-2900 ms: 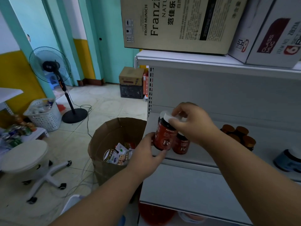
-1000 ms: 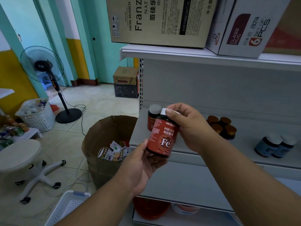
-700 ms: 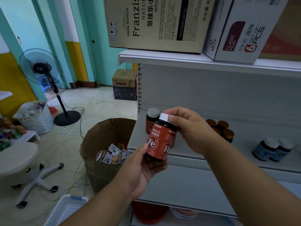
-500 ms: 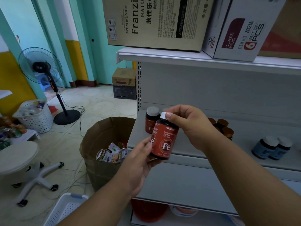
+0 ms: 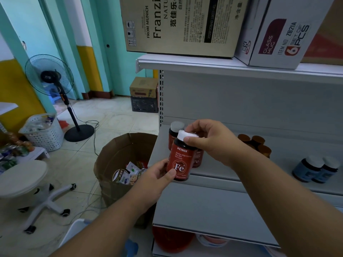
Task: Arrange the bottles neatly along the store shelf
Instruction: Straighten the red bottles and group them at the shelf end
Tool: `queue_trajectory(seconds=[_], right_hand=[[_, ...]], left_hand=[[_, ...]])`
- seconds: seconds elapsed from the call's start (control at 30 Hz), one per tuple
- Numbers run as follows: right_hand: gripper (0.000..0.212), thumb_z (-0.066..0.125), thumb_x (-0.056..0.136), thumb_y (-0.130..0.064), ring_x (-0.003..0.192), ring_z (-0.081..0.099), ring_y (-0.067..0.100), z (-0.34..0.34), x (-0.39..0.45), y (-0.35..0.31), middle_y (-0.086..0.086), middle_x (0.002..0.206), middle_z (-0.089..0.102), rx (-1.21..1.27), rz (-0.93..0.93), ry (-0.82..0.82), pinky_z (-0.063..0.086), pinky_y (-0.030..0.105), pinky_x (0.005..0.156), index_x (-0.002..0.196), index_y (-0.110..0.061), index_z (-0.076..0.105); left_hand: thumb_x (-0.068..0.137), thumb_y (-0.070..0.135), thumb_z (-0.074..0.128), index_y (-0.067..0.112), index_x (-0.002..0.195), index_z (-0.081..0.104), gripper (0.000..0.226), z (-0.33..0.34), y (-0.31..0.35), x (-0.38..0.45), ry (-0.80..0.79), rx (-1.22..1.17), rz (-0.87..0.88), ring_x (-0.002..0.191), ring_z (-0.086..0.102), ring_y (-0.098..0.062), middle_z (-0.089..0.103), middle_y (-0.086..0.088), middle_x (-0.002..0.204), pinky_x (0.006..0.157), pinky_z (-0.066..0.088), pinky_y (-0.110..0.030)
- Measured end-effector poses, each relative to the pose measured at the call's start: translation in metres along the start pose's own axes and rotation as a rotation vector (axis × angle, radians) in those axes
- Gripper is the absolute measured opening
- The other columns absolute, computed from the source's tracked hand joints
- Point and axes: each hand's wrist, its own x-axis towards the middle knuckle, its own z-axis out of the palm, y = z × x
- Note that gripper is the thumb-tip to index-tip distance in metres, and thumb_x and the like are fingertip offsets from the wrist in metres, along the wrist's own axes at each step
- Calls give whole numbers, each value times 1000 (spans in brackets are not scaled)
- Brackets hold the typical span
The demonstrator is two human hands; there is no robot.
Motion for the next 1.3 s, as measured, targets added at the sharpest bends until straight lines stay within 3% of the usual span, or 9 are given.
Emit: queue_trajectory(seconds=[0.07,0.13,0.23,0.4,0.6,0.77,0.93,1.13,1.3], right_hand=[[24,77,80,-31,89,65,8,5,9,-1,-9,95,68,-99,-37,11,54,24,73,101,-25,66],[25,76,80,-33,87,63,2,12,19,-2,-14,95,66,-196,-68,27,49,16,68,101,-28,65],[25,74,80,-36,86,60,0,22,36,3,-16,100,63,-324,-117,92,48,16,71,102,-28,64],[28,69,84,-30,96,56,14,32,57,8,0,113,61,-510,-87,150,41,22,72,108,-17,63],[35,65,88,-34,115,50,14,42,70,23,-4,125,55,-633,4,86,31,19,85,120,-23,59],[36,66,87,-35,105,54,14,48,75,32,-2,122,59,-651,11,83,36,22,81,120,-23,60],[37,67,87,-34,98,52,10,48,77,40,-2,119,61,-640,13,99,36,21,80,122,-25,59],[46,72,81,-40,110,50,15,43,72,41,-4,123,56,-732,-60,87,39,26,89,121,-24,58],[47,71,82,-41,114,47,20,28,58,47,0,124,55,-800,-64,237,39,32,95,123,-21,59]], left_hand=[[92,41,55,36,144,37,55,-9,-1,10,24,174,25,108,46,18,53,25,118,86,41,-6],[99,37,52,38,146,34,50,-19,-5,23,51,386,74,105,43,22,52,21,127,83,30,2],[97,47,52,32,150,32,58,-35,-21,50,79,717,148,133,41,-9,45,8,147,106,24,-23],[95,62,41,20,157,17,79,-49,-49,89,46,1195,168,149,19,-21,20,-3,163,119,16,-36],[94,71,28,15,158,0,89,-49,-71,102,-86,1300,242,152,-7,-20,-5,-6,165,116,-8,-33],[92,76,22,10,154,-15,98,-49,-75,97,-127,1420,256,149,-21,-22,-20,-9,162,113,-20,-34],[88,80,17,8,153,-17,103,-45,-78,100,-127,1467,227,149,-22,-25,-21,-13,161,114,-19,-37],[87,81,16,9,154,-17,104,-45,-79,102,-152,1478,211,148,-22,-25,-22,-13,161,117,-15,-38],[80,84,6,9,154,-16,108,-46,-83,105,-162,1472,218,149,-22,-25,-21,-12,162,121,-11,-39]])
